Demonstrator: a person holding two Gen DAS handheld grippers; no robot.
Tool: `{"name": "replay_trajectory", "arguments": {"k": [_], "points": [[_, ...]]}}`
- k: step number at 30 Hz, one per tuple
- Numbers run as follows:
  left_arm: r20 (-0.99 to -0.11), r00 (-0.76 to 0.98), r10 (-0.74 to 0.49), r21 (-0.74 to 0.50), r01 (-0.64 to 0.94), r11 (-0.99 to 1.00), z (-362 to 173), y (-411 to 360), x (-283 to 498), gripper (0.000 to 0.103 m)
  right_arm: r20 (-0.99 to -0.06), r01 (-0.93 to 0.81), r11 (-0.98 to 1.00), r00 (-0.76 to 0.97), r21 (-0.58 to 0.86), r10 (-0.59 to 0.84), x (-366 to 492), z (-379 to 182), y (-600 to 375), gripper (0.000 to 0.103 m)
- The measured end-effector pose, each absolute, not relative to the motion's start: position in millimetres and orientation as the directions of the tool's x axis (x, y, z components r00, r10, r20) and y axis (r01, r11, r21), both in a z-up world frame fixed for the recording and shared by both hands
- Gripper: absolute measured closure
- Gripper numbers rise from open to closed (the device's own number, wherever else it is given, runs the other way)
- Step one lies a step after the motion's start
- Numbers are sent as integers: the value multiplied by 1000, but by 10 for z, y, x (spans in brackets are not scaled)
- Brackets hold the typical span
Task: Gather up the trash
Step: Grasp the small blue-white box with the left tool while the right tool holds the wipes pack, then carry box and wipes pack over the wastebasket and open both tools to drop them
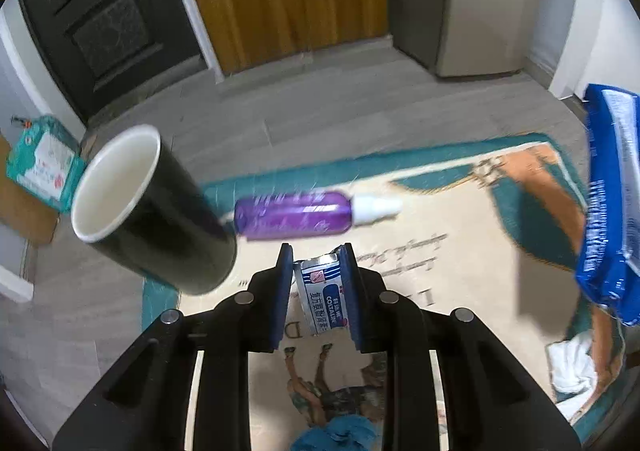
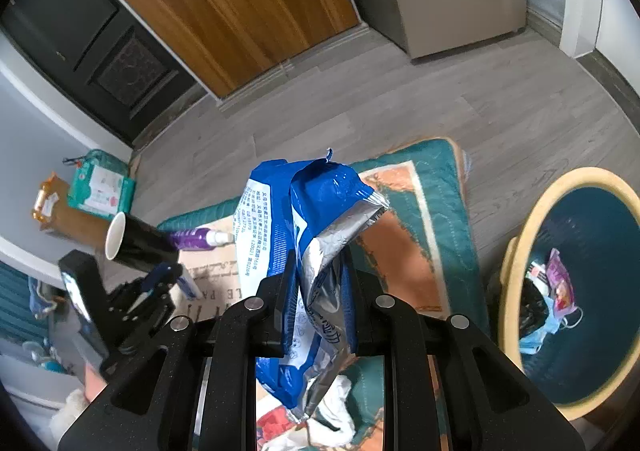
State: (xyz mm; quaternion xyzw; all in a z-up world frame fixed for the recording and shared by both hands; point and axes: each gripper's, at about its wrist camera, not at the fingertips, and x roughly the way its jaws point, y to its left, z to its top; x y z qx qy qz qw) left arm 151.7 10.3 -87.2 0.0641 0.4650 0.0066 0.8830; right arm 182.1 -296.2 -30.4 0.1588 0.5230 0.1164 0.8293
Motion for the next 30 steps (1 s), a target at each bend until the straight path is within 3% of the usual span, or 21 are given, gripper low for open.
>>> {"name": "replay_trajectory", "arguments": {"k": [9, 15, 20, 30], "points": [[-761, 648, -27, 96, 154, 983, -432, -508, 1488, 79, -807, 9, 920, 484, 391, 338, 1675, -102, -3404, 82], [-711, 685, -156, 50, 270, 961, -118, -1036, 1389, 79, -787, 49, 918, 534, 394, 310, 1572, 34, -3825, 82], [-681, 653, -330, -41, 417, 908, 40, -1560, 1290, 79, -781, 95, 935, 582, 342, 226, 1459, 162, -4239, 82], [-662, 579, -476, -51, 599, 799, 40, -2563, 1131, 79, -782, 253, 923, 618, 289, 75, 1201, 250, -5232, 82]]}}
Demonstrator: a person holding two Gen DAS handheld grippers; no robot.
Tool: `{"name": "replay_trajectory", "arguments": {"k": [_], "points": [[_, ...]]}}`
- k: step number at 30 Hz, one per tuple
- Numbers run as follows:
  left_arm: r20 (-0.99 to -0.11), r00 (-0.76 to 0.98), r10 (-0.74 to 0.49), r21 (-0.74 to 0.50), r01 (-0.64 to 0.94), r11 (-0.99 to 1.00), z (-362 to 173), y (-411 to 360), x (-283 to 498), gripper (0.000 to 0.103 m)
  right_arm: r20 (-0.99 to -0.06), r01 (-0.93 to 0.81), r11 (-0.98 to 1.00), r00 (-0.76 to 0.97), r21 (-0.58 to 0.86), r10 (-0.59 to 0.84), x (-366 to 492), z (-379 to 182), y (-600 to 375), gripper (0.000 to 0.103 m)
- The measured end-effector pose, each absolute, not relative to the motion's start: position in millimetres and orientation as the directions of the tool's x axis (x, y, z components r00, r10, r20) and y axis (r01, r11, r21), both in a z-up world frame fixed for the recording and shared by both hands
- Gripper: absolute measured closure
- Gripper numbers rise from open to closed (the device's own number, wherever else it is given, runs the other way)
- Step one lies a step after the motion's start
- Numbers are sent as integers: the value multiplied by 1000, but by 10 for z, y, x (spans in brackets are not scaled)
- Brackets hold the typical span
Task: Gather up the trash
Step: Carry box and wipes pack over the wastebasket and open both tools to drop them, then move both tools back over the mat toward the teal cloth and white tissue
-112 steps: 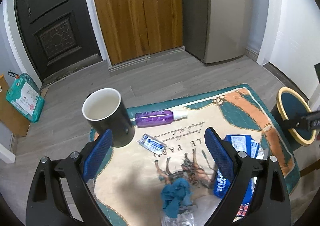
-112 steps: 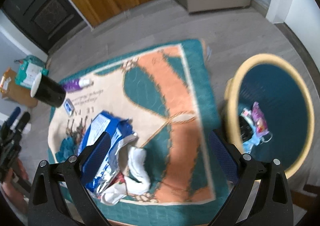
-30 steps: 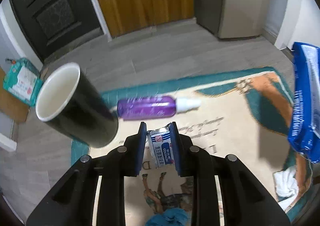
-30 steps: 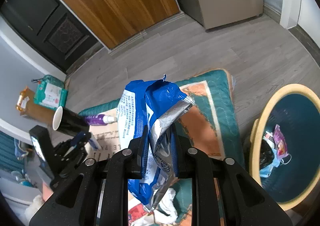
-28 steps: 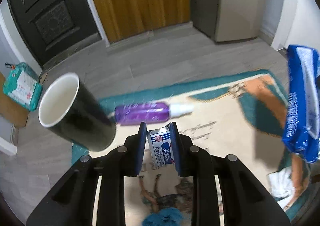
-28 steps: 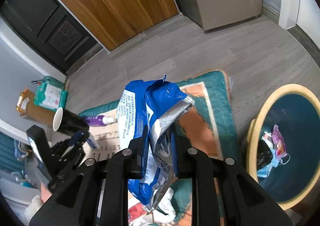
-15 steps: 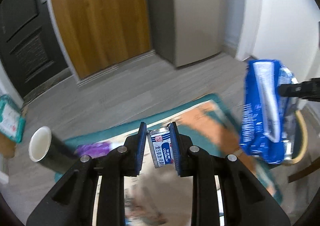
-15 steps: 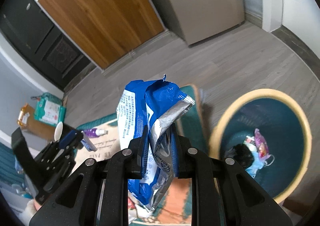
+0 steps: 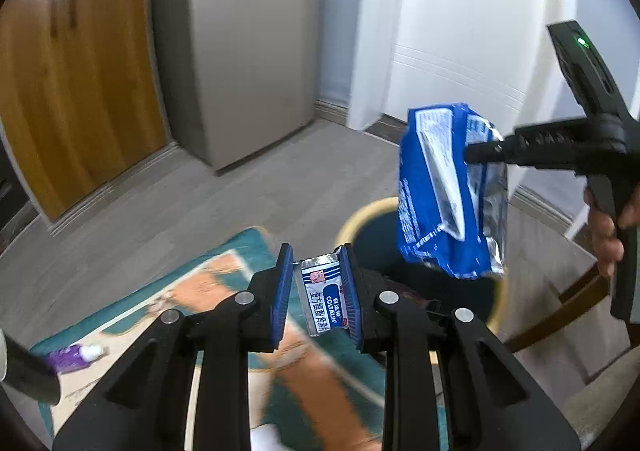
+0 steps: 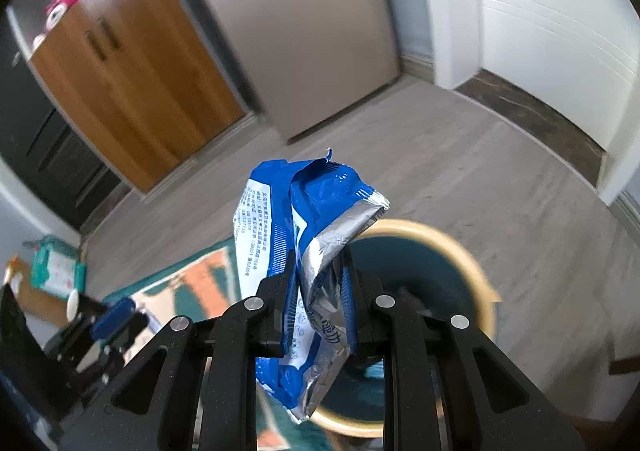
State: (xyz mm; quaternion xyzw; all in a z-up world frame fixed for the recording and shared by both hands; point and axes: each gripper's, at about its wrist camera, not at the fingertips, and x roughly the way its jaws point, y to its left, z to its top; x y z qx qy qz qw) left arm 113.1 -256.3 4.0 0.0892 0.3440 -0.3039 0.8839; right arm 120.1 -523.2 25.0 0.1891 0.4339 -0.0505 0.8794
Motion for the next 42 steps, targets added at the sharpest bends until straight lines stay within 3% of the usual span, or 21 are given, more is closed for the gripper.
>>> {"name": "replay_trajectory", "arguments": {"k": [8, 17, 20, 21, 24, 26, 28, 31, 35, 42], "points": [[-698, 507, -506, -33, 683, 730, -279, -3255, 1043, 79, -829, 351, 912, 558, 214, -20, 1086, 64, -5630, 82], [-732, 456, -506, -13, 733, 680, -588, -3525, 1003, 79, -904, 281, 959, 420, 39, -86, 1221, -325, -5456, 81], [-730, 454, -510, -19, 733, 680, -575, -3447, 1016, 78, -913, 279, 959, 402, 51, -69, 1218, -385, -5438, 74], [-731, 455, -508, -20, 730, 683, -580, -3430, 1033, 76, -914, 281, 958, 401, 51, -69, 1228, -387, -5438, 65], [-732, 461, -502, -24, 719, 695, -571, -3378, 1055, 64, -911, 282, 957, 409, 71, -53, 1250, -363, -5417, 60], [-728, 469, -500, -25, 710, 703, -533, -3319, 1068, 63, -906, 280, 957, 420, 73, -54, 1267, -326, -5380, 49], [-724, 482, -494, -23, 699, 715, -472, -3238, 1080, 44, -899, 278, 957, 437, 87, -45, 1290, -283, -5351, 33], [-706, 520, -480, -33, 654, 756, -322, -2988, 1133, 25, -885, 267, 956, 465, 121, -18, 1311, -200, -5261, 22], [-690, 567, -449, -51, 582, 812, -103, -2580, 1180, 18, -854, 224, 959, 519, 175, 34, 1349, -37, -5064, 11], [-662, 680, -315, 48, 458, 888, 331, -1739, 1202, 13, -803, 108, 968, 584, 224, 121, 1409, 195, -4506, 7]]}}
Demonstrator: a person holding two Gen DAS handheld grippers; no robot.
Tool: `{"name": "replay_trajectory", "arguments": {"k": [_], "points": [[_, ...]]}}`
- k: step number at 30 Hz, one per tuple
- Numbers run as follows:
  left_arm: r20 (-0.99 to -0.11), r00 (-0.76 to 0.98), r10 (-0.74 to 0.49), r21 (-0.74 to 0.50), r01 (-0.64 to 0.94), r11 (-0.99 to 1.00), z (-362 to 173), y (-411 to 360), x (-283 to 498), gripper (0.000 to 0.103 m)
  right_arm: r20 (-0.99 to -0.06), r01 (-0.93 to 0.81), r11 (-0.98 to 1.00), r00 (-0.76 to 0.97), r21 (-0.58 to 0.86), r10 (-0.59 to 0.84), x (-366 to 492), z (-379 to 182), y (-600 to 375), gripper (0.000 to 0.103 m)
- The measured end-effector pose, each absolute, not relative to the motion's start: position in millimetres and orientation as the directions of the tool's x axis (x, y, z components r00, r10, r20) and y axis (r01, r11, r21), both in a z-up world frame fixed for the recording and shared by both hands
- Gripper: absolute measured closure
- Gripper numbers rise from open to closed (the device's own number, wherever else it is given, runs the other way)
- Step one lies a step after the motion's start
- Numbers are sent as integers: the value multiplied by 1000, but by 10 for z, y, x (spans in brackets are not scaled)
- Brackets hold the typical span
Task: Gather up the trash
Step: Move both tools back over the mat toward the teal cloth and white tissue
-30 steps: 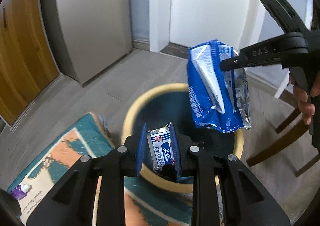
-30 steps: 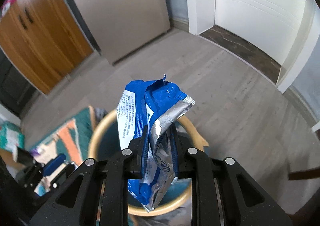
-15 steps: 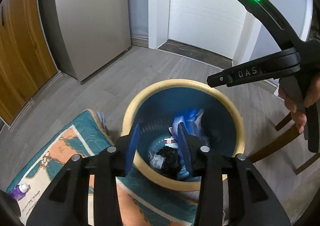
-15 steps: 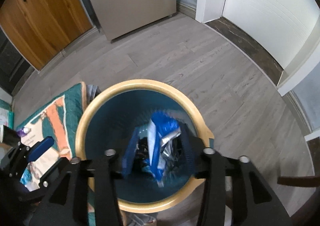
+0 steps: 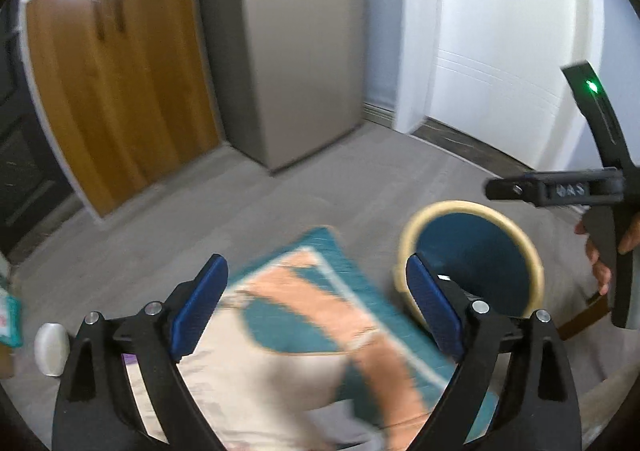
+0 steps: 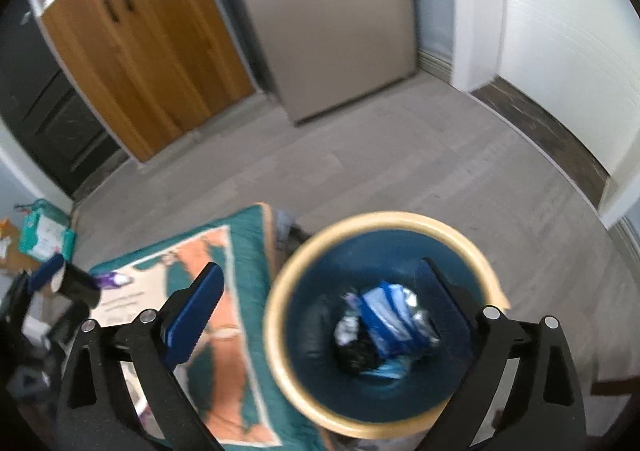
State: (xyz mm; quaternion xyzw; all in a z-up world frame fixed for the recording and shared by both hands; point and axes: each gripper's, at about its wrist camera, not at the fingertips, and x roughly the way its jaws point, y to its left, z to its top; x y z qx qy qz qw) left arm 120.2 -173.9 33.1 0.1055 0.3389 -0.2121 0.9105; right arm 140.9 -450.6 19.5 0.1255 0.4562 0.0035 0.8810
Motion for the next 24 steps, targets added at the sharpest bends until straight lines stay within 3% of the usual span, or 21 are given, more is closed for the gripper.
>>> {"name": "replay_trajectory", "arguments": {"k": [6, 10, 15, 24], "points": [[-659, 725, -201, 67, 322, 944, 480, -866, 1210, 11, -825, -22, 976, 531, 217, 195, 1454, 85, -3800, 7], [-665, 730, -157, 8, 217, 976, 409, -330, 1268, 11, -857, -97, 975, 465, 198, 220, 1410, -127, -3322, 7], [-690, 721, -59, 52, 131, 990, 187, 167, 1305, 11, -874, -74, 981, 447, 178, 192, 1337, -361, -3037, 7], [-756, 654, -35, 44, 104, 994, -184, 612, 1344, 11, -904, -66, 975, 365, 212, 221, 1170, -775, -2805, 7]]}}
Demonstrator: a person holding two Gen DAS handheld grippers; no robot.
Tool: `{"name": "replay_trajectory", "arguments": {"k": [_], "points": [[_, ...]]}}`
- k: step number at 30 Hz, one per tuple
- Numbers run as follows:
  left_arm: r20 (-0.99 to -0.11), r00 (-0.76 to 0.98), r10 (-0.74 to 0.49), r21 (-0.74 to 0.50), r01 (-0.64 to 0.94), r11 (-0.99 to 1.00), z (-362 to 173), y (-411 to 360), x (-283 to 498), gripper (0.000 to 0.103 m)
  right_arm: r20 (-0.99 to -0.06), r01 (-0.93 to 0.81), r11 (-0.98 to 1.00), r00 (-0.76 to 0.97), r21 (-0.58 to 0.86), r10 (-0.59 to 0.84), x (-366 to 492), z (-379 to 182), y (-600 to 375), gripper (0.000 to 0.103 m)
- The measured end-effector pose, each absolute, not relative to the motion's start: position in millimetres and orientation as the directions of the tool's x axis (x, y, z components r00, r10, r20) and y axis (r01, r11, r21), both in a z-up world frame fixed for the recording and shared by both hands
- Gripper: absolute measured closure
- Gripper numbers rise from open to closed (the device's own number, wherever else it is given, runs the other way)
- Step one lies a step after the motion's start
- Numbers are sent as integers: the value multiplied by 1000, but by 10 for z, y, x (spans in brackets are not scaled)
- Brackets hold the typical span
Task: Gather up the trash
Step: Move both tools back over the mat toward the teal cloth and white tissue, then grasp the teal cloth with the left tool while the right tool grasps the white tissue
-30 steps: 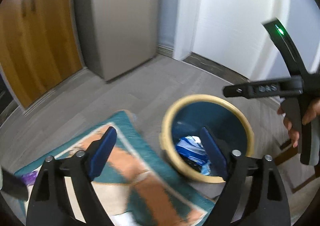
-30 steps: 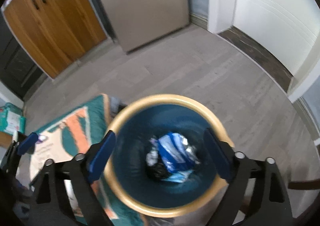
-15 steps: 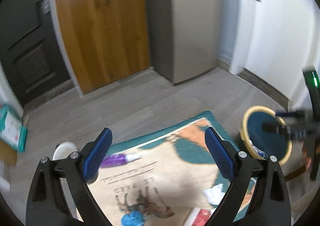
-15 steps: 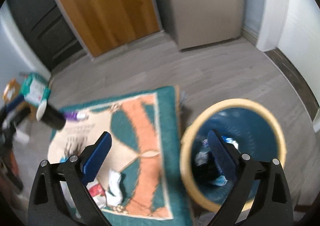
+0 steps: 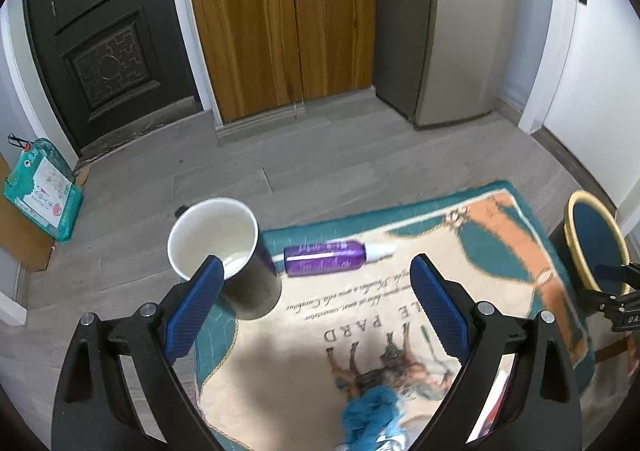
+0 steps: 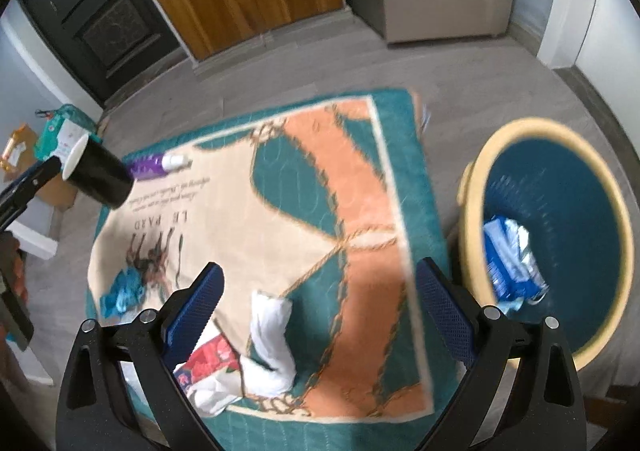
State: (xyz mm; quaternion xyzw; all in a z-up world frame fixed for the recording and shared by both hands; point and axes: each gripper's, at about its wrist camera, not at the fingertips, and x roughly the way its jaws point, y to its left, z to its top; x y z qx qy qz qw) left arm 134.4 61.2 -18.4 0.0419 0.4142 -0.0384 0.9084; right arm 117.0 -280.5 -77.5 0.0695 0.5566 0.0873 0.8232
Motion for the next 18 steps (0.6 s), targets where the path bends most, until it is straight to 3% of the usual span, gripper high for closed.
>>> {"name": "replay_trajectory", "arguments": {"k": [5, 7, 11, 14, 16, 18], "points": [[-794, 603, -78, 3, 132, 991, -358, 620, 1319, 11, -941, -125, 976, 268, 180, 208, 1089, -1070, -2619, 14], [-815, 568, -110, -30, 148, 989, -423, 601, 1289, 11, -955, -133, 978, 231, 160, 188, 1099, -1177, -2581, 35], [-865, 484, -131, -46, 185, 982, -634, 468, 1219, 14, -961, -118, 974, 174, 194, 213, 1124, -1309, -2595, 51], [-896, 425, -127, -37, 213, 976, -789, 350, 1137, 21, -961, -131, 971, 166, 199, 220, 1147, -1340, -2577, 68], [-914, 389, -120, -35, 220, 975, -892, 283, 1085, 29, -958, -132, 969, 171, 211, 232, 1156, -1346, -2569, 87], [-930, 351, -106, -26, 226, 974, -992, 234, 1044, 34, -952, -140, 966, 185, 219, 242, 1154, -1317, -2549, 97]]}}
